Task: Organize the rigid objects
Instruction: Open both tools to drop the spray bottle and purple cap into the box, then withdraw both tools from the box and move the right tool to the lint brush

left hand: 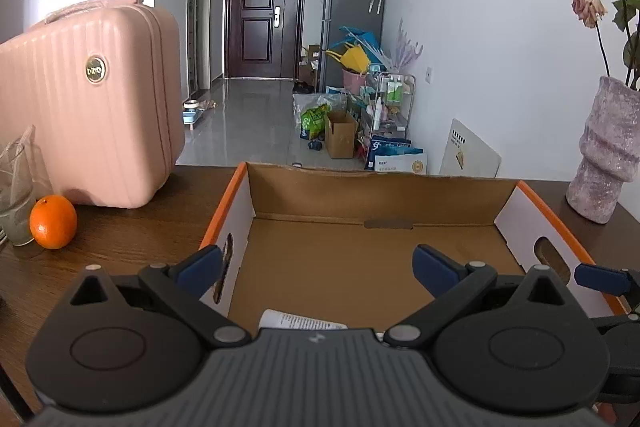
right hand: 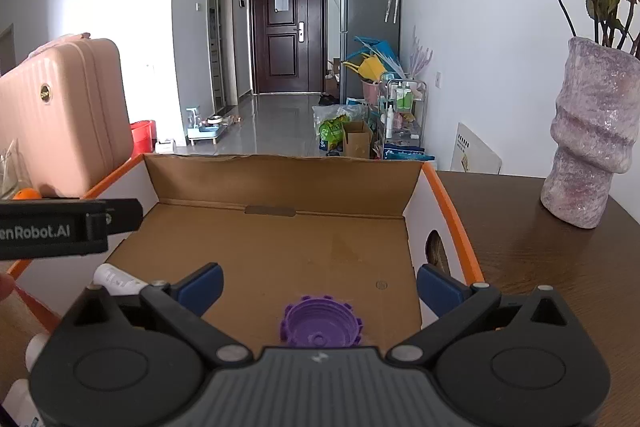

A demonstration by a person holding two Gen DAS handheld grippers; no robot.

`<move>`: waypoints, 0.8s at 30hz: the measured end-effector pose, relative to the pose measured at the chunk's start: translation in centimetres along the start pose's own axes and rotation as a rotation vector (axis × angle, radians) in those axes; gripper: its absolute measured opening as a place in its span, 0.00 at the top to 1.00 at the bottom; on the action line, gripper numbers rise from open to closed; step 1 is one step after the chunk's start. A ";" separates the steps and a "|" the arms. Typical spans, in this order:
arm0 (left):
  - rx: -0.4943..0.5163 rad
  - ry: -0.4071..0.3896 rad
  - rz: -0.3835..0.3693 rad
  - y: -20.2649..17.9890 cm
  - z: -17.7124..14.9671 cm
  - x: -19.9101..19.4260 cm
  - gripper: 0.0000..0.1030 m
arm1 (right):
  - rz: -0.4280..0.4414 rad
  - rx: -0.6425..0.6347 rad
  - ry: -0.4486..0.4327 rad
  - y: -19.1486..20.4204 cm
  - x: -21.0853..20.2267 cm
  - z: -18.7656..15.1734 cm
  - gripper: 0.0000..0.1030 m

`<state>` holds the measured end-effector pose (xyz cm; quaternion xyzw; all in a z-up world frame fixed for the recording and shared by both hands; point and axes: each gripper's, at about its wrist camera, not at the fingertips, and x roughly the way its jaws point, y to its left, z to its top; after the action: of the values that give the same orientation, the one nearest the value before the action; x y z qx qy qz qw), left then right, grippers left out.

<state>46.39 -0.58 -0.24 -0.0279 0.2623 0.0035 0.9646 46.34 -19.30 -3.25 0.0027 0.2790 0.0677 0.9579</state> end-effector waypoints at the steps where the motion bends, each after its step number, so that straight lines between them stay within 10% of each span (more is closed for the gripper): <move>1: -0.002 -0.006 0.000 0.1 0.1 -0.2 0.00 | -0.002 0.000 -0.001 0.0 -0.2 0.1 0.00; 24: 0.008 -0.148 -0.004 1.0 -3.8 -11.6 0.00 | -0.003 -0.051 -0.098 1.0 -10.4 -3.3 0.00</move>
<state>34.49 0.29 2.33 -0.0244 0.1904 0.0024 0.9814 35.77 -19.80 -0.49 -0.0188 0.2300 0.0734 0.9702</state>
